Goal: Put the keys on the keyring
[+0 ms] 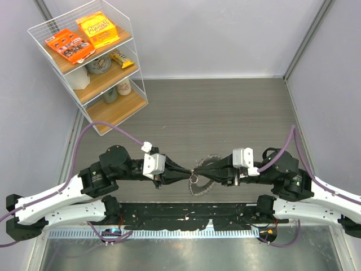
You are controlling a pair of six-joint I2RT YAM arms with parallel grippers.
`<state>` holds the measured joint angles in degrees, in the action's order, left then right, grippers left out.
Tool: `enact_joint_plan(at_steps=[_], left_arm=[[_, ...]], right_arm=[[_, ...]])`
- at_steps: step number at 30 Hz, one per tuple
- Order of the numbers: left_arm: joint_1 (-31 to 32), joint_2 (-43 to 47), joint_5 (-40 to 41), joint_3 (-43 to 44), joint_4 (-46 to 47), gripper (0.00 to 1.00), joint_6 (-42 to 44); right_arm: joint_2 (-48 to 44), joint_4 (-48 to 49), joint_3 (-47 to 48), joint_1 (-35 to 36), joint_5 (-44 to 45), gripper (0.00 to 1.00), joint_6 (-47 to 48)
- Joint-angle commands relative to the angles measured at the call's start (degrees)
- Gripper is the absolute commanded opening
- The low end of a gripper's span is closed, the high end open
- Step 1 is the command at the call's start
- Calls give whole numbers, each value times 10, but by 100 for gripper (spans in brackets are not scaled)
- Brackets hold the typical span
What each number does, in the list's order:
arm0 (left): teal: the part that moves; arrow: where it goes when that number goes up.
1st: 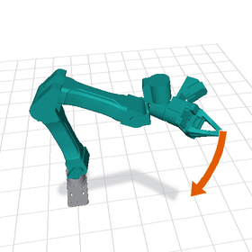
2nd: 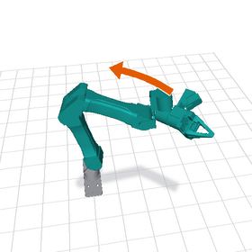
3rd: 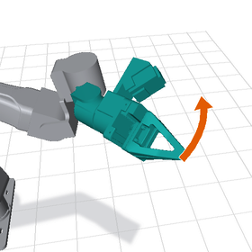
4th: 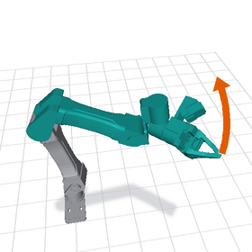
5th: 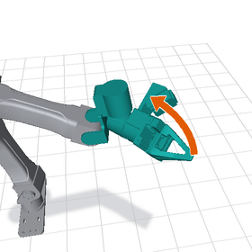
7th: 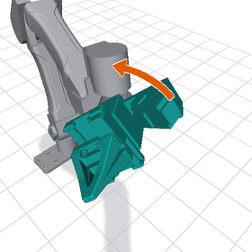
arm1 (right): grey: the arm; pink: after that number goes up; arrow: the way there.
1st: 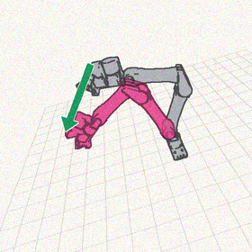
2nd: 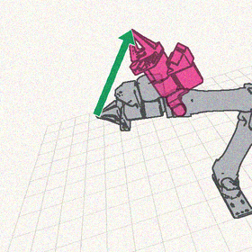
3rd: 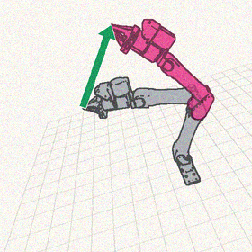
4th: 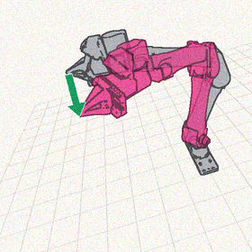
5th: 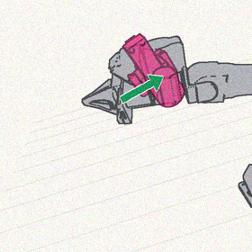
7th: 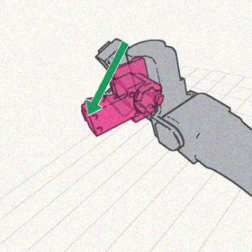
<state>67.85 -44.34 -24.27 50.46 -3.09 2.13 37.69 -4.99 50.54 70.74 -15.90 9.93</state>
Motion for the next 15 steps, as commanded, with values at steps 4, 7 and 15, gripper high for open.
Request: enact_joint_plan(at_steps=[4, 7, 15], left_arm=[[1, 3, -16, 6, 27, 16, 2], [1, 8, -17, 4, 27, 16, 2], [1, 13, -6, 3, 27, 17, 2]], right_arm=[[-4, 188, -34, 5, 19, 6, 16], [-3, 230, -55, 5, 23, 5, 17], [-1, 298, -90, 9, 34, 5, 6]])
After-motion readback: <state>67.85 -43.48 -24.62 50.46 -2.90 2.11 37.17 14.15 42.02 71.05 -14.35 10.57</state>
